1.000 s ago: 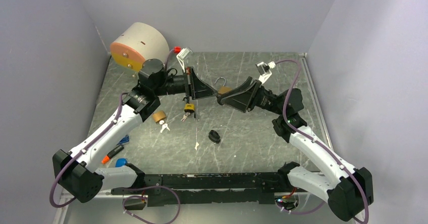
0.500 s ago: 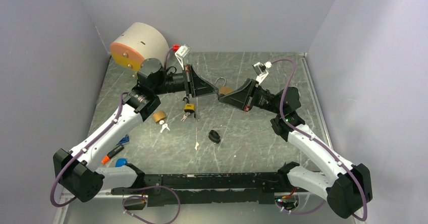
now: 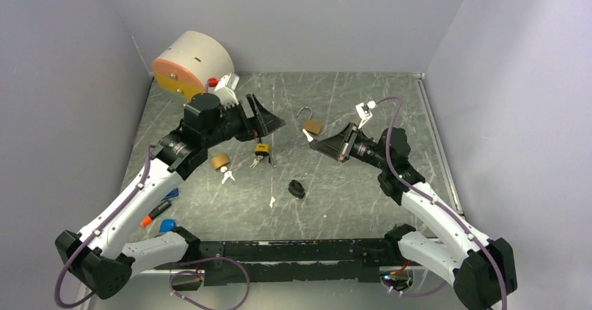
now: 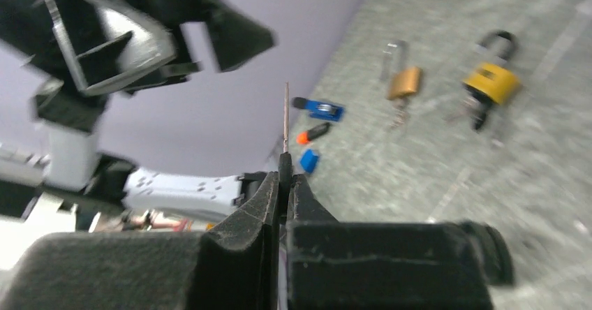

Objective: Unlock with the key
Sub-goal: Adjust the key, then pick up the lock from the center of the board.

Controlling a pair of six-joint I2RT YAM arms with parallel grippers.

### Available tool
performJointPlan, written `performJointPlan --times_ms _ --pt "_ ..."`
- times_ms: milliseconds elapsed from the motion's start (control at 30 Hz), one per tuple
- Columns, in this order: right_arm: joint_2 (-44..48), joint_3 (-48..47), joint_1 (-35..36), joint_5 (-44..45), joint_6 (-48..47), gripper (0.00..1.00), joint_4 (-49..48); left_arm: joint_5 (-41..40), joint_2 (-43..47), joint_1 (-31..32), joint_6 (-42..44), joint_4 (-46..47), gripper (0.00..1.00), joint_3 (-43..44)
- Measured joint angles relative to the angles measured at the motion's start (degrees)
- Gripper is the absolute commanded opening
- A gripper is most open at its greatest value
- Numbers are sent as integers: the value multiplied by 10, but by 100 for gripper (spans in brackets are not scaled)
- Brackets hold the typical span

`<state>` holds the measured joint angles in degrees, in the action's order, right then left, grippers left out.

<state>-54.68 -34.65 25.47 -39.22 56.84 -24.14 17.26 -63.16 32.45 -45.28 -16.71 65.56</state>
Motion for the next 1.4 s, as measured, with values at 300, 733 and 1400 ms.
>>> performJointPlan --times_ms 300,733,1400 --pt "52 53 -15 183 -59 0 283 -221 -84 149 -149 -162 87 -25" --pt "106 115 -43 239 -79 0 421 -393 -396 307 -400 -340 75 144" --pt "131 116 -58 238 -127 0 473 -465 -477 306 -375 -286 2 137"
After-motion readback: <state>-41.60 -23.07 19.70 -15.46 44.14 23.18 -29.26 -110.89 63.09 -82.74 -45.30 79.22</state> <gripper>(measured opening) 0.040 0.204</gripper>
